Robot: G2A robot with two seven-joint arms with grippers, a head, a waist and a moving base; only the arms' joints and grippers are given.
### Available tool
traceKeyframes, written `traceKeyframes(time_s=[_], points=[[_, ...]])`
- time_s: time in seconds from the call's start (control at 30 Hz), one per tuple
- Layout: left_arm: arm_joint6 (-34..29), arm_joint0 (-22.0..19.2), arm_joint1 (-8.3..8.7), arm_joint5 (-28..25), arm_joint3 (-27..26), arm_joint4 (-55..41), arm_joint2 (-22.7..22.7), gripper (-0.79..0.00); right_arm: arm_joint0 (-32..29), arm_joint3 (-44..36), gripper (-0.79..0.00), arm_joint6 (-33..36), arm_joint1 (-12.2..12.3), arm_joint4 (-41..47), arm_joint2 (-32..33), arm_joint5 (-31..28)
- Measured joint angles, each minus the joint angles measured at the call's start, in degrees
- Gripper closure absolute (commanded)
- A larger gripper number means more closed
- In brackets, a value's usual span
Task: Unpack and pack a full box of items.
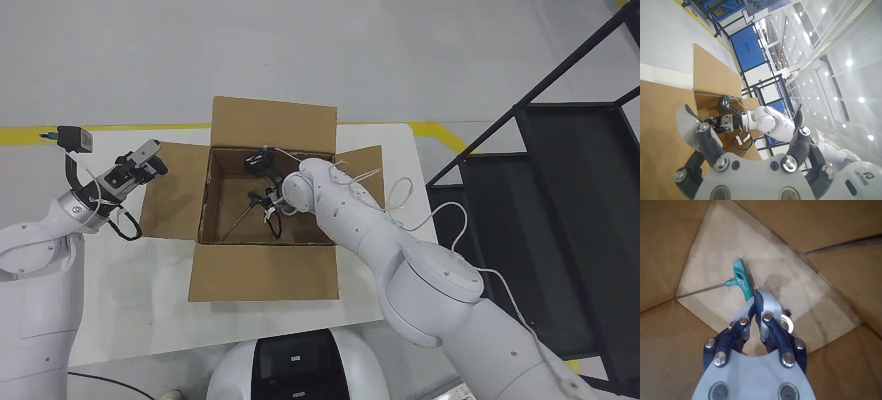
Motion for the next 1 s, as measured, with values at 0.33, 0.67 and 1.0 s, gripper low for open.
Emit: traceKeyframes(time_s=[0.33, 0.67, 1.0], points=[[0.0, 0.0, 0.00, 0.0, 0.0, 0.0, 0.0, -0.785, -1.1, -4.8, -0.785, -0.8, 2.0, -0.5, 2.0, -2.8], [0.0, 0.0, 0.00, 0.0, 0.0, 0.0, 0.0, -0.785, -4.6, -16.8, -0.785, 1.4, 5.7, -4.9, 4.0, -4.2], [0.0, 0.0, 0.00, 0.0, 0.0, 0.0, 0.0, -0.785, -4.6, -17.0, -0.785, 1.6, 5.7, -5.0, 4.0, -4.3]])
